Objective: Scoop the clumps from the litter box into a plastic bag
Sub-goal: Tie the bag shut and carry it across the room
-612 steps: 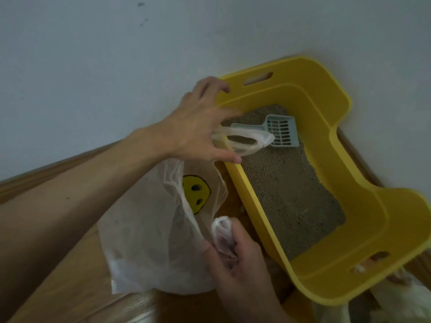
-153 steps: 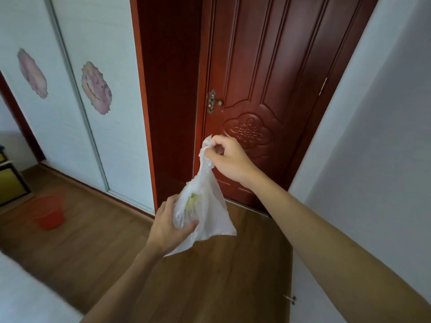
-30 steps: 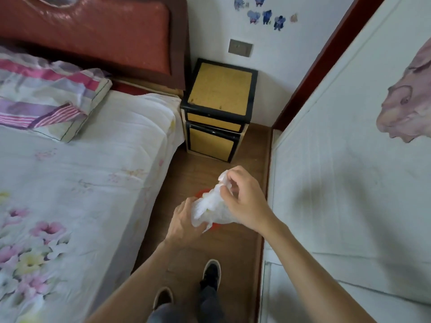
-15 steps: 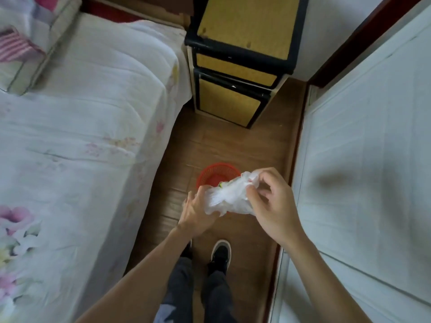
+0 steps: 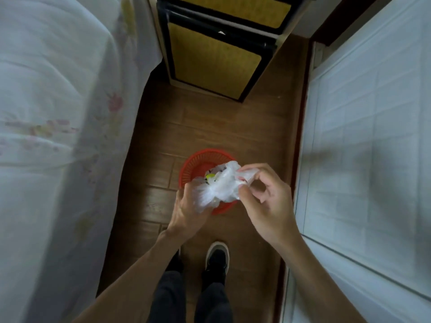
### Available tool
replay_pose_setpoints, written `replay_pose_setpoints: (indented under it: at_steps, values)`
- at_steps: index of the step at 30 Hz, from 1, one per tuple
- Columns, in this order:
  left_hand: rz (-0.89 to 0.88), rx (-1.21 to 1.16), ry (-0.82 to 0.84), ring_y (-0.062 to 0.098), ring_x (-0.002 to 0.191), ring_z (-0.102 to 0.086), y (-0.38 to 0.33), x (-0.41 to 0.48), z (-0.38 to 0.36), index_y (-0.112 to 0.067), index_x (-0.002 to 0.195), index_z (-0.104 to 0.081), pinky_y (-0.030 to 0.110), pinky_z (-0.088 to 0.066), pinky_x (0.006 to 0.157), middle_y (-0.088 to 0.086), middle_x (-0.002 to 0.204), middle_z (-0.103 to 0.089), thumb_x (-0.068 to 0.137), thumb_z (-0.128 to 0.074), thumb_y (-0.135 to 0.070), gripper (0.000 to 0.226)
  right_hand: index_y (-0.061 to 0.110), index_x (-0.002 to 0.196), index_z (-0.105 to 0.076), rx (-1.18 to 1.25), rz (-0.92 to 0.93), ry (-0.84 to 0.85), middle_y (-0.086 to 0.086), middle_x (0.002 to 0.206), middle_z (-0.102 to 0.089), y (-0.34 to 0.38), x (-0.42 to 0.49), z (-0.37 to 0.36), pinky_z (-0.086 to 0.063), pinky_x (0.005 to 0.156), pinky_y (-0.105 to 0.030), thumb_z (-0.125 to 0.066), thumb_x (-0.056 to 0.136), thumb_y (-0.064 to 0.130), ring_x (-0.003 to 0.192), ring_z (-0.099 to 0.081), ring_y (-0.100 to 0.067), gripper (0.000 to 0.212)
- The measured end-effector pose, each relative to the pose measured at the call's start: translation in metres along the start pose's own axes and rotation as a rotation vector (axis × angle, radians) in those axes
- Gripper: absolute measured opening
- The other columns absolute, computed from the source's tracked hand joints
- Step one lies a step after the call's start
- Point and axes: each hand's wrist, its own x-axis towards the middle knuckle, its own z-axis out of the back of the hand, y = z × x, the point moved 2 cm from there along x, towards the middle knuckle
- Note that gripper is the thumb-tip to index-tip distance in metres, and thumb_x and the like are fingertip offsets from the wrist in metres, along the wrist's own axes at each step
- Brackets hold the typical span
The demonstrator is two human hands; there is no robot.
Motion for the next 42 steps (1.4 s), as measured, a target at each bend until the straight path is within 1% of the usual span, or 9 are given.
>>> replay_pose_setpoints:
  at_steps: [5,8,12,16,21,25,31,35,42]
  values:
    - [0.049,-0.024,0.015,0.023,0.115,-0.052,0.025,0.032,-0.026,-0.036,0.124,-0.035,0.047,-0.052,0.086,-0.002,0.124,-0.051,0.068,-0.07,-0.063,0.071,-0.01,0.084,-0.06,0.044,-0.053,-0.066,-0.009,0.093,-0.064,-0.042,0.016,-0.013,-0.053,0.074,-0.018,-0.056,0.082,-0.018,0.091,-0.065,-0.005,0.008]
    - [0.062,-0.007,0.016,0.026,0.117,-0.05,0.039,0.048,-0.039,-0.034,0.125,-0.034,0.049,-0.051,0.087,-0.002,0.124,-0.051,0.069,-0.07,-0.063,0.073,-0.01,0.08,-0.058,0.04,-0.07,-0.102,-0.011,0.089,-0.064,-0.07,0.022,-0.016,-0.054,0.074,-0.021,-0.057,0.082,-0.016,0.087,-0.064,-0.011,0.006]
    - [0.016,0.031,-0.036,0.017,0.109,-0.049,0.051,0.062,-0.058,-0.019,0.127,-0.041,0.031,-0.042,0.081,-0.006,0.116,-0.048,0.07,-0.074,-0.056,0.076,-0.007,0.078,-0.057,0.008,-0.085,-0.112,-0.013,0.088,-0.064,-0.104,0.028,-0.016,-0.056,0.074,-0.026,-0.058,0.082,-0.013,0.089,-0.065,-0.018,0.007]
    - [-0.017,0.095,-0.015,0.021,0.117,-0.049,0.07,0.085,-0.083,-0.02,0.13,-0.042,0.036,-0.042,0.098,0.002,0.128,-0.051,0.072,-0.077,-0.045,0.073,-0.005,0.079,-0.057,-0.047,-0.05,-0.102,-0.011,0.09,-0.064,-0.133,0.035,-0.015,-0.06,0.074,-0.041,-0.06,0.083,-0.009,0.092,-0.065,-0.017,0.007]
    - [-0.001,0.092,0.063,0.027,0.131,-0.041,0.101,0.115,-0.108,-0.023,0.137,-0.033,0.049,-0.041,0.103,0.006,0.14,-0.046,0.067,-0.058,-0.077,0.092,-0.003,0.078,-0.057,-0.092,-0.064,-0.098,-0.011,0.086,-0.062,-0.176,0.042,-0.024,-0.06,0.074,-0.04,-0.06,0.083,-0.004,0.084,-0.064,-0.02,0.006]
    - [0.015,0.23,0.102,0.011,0.121,-0.047,0.129,0.148,-0.123,-0.039,0.13,-0.037,0.021,-0.038,0.088,-0.012,0.129,-0.046,0.064,-0.058,-0.081,0.081,-0.003,0.074,-0.056,-0.208,-0.082,-0.125,-0.007,0.074,-0.059,-0.218,0.047,-0.039,-0.049,0.059,-0.02,-0.063,0.079,-0.002,0.062,-0.056,-0.011,0.008]
    - [0.073,0.33,0.127,0.001,0.101,-0.058,0.158,0.168,-0.135,-0.048,0.124,-0.038,0.013,-0.042,0.07,-0.023,0.114,-0.05,0.05,-0.062,-0.087,0.087,0.013,0.069,-0.048,-0.371,-0.074,-0.172,0.018,0.068,-0.045,-0.24,0.051,-0.056,-0.034,0.063,-0.013,-0.064,0.077,0.01,0.063,-0.045,0.0,0.018]
    - [0.001,0.378,0.164,0.003,0.11,-0.051,0.121,0.143,-0.105,-0.044,0.13,-0.033,0.013,-0.038,0.079,-0.018,0.122,-0.043,0.064,-0.068,-0.071,0.08,0.011,0.081,-0.057,-0.469,-0.092,-0.161,0.004,0.081,-0.057,-0.224,0.045,-0.052,-0.04,0.073,-0.023,-0.059,0.079,0.022,0.08,-0.054,-0.015,0.011]
    - [-0.131,0.423,0.358,0.022,0.105,-0.059,0.032,0.098,-0.019,-0.031,0.123,-0.036,0.036,-0.053,0.082,-0.001,0.115,-0.057,0.064,-0.071,-0.052,0.072,0.015,0.129,-0.05,-0.674,-0.205,0.109,0.0,0.124,-0.057,-0.186,0.038,-0.028,-0.035,0.104,-0.031,-0.066,0.084,0.035,0.118,-0.048,-0.019,0.052]
